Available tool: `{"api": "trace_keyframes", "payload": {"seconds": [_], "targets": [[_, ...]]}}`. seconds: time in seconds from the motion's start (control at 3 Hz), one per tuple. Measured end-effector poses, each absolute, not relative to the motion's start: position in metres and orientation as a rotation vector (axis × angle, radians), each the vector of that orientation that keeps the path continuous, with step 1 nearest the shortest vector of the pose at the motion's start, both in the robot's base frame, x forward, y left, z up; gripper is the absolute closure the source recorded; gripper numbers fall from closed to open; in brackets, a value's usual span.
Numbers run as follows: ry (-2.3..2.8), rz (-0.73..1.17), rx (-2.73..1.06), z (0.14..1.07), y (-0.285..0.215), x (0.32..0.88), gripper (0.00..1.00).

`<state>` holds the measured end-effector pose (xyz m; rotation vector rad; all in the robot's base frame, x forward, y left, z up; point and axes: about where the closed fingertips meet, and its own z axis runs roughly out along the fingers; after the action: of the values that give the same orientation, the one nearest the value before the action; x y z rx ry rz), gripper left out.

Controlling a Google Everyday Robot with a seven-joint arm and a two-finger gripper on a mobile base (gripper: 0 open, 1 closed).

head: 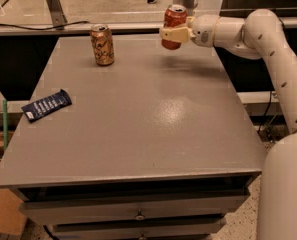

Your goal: Move coke can near orange can

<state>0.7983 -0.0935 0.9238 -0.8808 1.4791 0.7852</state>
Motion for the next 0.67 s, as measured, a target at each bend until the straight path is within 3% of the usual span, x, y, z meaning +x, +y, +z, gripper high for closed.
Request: {"api": "trace_keyframes", "payload": {"seconds": [0.67], "targets": [[1.362,0.945,-1.148,0.921,-0.010,0.747,1.00]]}}
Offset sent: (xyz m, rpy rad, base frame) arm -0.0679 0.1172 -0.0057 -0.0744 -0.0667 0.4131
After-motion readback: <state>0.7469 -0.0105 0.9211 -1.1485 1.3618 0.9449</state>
